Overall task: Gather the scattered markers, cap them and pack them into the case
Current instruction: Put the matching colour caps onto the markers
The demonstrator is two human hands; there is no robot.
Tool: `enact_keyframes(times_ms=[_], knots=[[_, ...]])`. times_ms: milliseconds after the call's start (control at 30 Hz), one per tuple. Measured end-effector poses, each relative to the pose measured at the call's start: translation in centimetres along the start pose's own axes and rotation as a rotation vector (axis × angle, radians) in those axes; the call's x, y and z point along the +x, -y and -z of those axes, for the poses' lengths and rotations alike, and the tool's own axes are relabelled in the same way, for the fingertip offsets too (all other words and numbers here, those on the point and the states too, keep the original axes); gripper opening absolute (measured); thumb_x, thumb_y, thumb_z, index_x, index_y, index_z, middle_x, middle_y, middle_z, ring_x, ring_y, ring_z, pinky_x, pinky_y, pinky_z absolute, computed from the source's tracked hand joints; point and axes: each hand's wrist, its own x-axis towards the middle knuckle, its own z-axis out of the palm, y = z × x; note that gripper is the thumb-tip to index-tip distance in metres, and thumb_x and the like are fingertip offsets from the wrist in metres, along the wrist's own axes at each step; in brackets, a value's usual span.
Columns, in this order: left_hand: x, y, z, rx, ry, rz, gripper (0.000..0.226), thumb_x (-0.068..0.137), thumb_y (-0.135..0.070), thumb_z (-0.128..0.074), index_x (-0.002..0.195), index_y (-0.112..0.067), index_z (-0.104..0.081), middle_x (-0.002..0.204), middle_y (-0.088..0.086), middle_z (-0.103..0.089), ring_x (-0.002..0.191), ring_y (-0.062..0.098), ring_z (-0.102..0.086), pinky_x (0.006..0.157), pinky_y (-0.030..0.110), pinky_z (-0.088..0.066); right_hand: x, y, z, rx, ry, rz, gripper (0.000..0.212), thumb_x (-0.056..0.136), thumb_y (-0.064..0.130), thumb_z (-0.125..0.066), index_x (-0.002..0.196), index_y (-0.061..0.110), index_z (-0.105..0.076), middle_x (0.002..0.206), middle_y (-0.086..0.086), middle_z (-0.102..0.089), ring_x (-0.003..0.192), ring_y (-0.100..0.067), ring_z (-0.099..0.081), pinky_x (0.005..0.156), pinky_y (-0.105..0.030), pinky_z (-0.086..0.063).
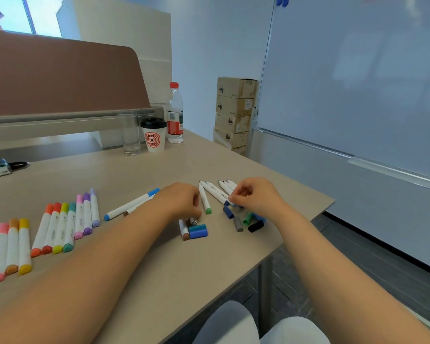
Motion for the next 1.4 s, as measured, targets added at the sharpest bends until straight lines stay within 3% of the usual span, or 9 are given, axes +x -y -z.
enact_keyframes(times_ms=[133, 300, 500, 667, 767, 933, 1033, 1233, 1400], knots=[[0.0, -0.3, 0.0, 0.043, -0.026, 0.081, 0.034, 0.079, -0.034, -0.065, 0.104, -0.015, -0.052, 0.094, 0.001, -0.055, 0.083, 0.015, -0.05, 0.07, 0.025, -0.044, -0.7, 0.2, 0.1, -0.276, 0.174, 0.016, 0.018, 0.071, 0.031, -0.08, 0.07, 0.021, -0.065, 0.067, 0.009, -0.057, 0.064, -0.005, -0.051, 0.059, -0.02, -0.042], [0.2, 0.0, 0.1, 0.028, -0.068, 0.095, 0.018, 0.078, -0.033, -0.066, 0.085, -0.017, -0.06, 0.087, 0.004, -0.062, 0.078, 0.017, -0.055, 0.071, 0.027, -0.049, -0.9, 0.1, -0.7, -0.32, 0.145, 0.014, 0.019, 0.071, 0.029, -0.079, 0.081, 0.019, -0.067, 0.069, 0.01, -0.057, 0.073, -0.009, -0.056, 0.064, -0.021, -0.045], [-0.2, -0.1, 1.0, 0.005, -0.177, 0.023, 0.029, 0.082, -0.038, -0.061, 0.102, -0.017, -0.067, 0.092, 0.002, -0.067, 0.081, 0.014, -0.058, 0.068, 0.027, -0.049, -0.9, -0.5, -0.5, -0.1, -0.014, -0.004, 0.015, 0.085, 0.026, -0.066, 0.095, 0.016, -0.069, 0.07, 0.01, -0.059, 0.064, -0.002, -0.054, 0.059, -0.015, -0.042], [-0.5, -0.7, 0.9, 0.038, -0.278, -0.129, 0.028, 0.088, -0.03, -0.055, 0.114, -0.024, -0.06, 0.09, -0.008, -0.053, 0.08, 0.011, -0.049, 0.065, 0.023, -0.039, -0.6, -1.0, 0.0, 0.239, -0.13, -0.029, 0.011, 0.097, 0.016, -0.045, 0.105, 0.02, -0.05, 0.09, -0.003, -0.057, 0.071, -0.008, -0.064, 0.072, -0.027, -0.052], [-0.4, -0.8, 0.6, 0.046, -0.266, -0.152, 0.028, 0.092, -0.028, -0.052, 0.119, -0.024, -0.057, 0.105, -0.003, -0.055, 0.085, 0.01, -0.046, 0.069, 0.022, -0.037, -0.4, -1.4, 0.1, 0.39, -0.268, -0.078, 0.01, 0.093, 0.015, -0.054, 0.103, 0.016, -0.051, 0.088, -0.002, -0.059, 0.062, -0.009, -0.062, 0.054, -0.017, -0.05], [-0.2, -0.3, 0.5, 0.034, -0.259, -0.154, 0.029, 0.093, -0.027, -0.052, 0.121, -0.024, -0.056, 0.111, -0.001, -0.054, 0.093, 0.014, -0.051, 0.079, 0.025, -0.046, -0.2, -2.1, 0.0, 0.65, -0.369, -0.118, 0.011, 0.091, 0.008, -0.057, 0.101, 0.008, -0.063, 0.091, -0.003, -0.068, 0.073, -0.008, -0.061, 0.064, -0.014, -0.053], [-0.2, -0.3, 0.5, 0.034, -0.261, -0.154, 0.029, 0.093, -0.026, -0.051, 0.122, -0.024, -0.056, 0.113, -0.001, -0.054, 0.095, 0.015, -0.052, 0.078, 0.024, -0.046, -0.2, -1.9, -0.2, 0.64, -0.3, -0.055, 0.015, 0.093, 0.003, -0.052, 0.103, 0.011, -0.06, 0.092, 0.003, -0.067, 0.08, -0.006, -0.063, 0.069, -0.013, -0.053], [-0.2, -0.2, 0.5, 0.018, -0.267, -0.158, 0.029, 0.094, -0.025, -0.049, 0.123, -0.023, -0.055, 0.113, -0.001, -0.057, 0.096, 0.015, -0.053, 0.076, 0.022, -0.042, 0.0, -1.3, -0.7, 0.58, -0.308, 0.024, 0.015, 0.092, 0.0, -0.051, 0.103, 0.01, -0.052, 0.088, 0.008, -0.066, 0.096, -0.018, -0.062, 0.089, -0.03, -0.049], [-0.1, -0.3, 0.5, 0.016, -0.259, -0.164, 0.029, 0.094, -0.025, -0.049, 0.122, -0.022, -0.055, 0.112, -0.001, -0.058, 0.092, 0.012, -0.05, 0.075, 0.022, -0.042, 0.1, -1.0, -0.9, 0.531, -0.301, 0.054, 0.017, 0.092, -0.001, -0.05, 0.103, 0.012, -0.051, 0.092, 0.009, -0.066, 0.09, -0.006, -0.061, 0.079, -0.016, -0.047]])
